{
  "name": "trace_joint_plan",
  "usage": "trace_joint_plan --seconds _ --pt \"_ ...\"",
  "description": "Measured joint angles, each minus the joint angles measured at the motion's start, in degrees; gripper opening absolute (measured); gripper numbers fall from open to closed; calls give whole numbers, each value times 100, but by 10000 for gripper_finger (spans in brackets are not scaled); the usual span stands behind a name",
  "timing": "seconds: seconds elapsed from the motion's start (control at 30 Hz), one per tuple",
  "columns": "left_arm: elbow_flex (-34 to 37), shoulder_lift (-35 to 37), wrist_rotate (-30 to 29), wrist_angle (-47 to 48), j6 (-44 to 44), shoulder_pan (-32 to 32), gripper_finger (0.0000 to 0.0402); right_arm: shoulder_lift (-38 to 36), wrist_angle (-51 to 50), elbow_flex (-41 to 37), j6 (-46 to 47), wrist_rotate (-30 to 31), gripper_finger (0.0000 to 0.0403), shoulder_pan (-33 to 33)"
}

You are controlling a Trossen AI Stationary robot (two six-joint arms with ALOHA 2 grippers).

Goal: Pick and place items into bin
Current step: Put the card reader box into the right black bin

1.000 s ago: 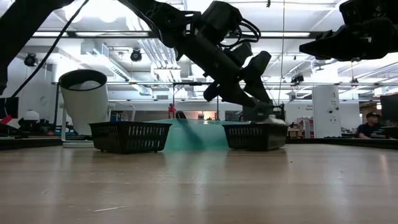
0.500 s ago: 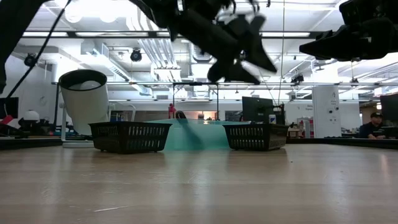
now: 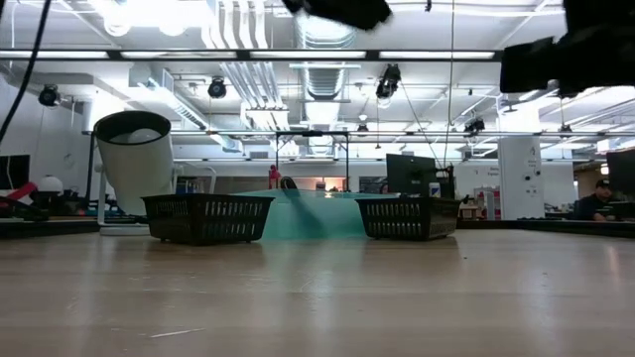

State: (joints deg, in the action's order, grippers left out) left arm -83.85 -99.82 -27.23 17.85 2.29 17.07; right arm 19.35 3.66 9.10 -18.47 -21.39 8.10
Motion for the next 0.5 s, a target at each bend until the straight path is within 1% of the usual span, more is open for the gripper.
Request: trace_joint_plan --seconds 0.07,0.1,0.13,0.27,0.37,0.43,0.5 --pt "6 159 -341 230 -4 272 182 -2 -3 0 181 -799 68 -9" --pt "33 227 -442 296 1 394 166 -2 34 0 280 -1045 68 -38" --pt "64 305 -477 391 13 501 149 -2 109 0 370 -1147 68 -64" --pt "90 478 -490 746 138 807 78 -2 610 0 725 -994 68 -213" --pt "99 540 -488 1045 154 910 26 -2 1025 0 1002 -909 68 -331" --pt "117 547 -588 1314 154 919 7 -1 1228 0 1192 -842 68 -427" --pt "159 548 -983 1415 115 919 9 29 1385 0 1500 -567 68 -521"
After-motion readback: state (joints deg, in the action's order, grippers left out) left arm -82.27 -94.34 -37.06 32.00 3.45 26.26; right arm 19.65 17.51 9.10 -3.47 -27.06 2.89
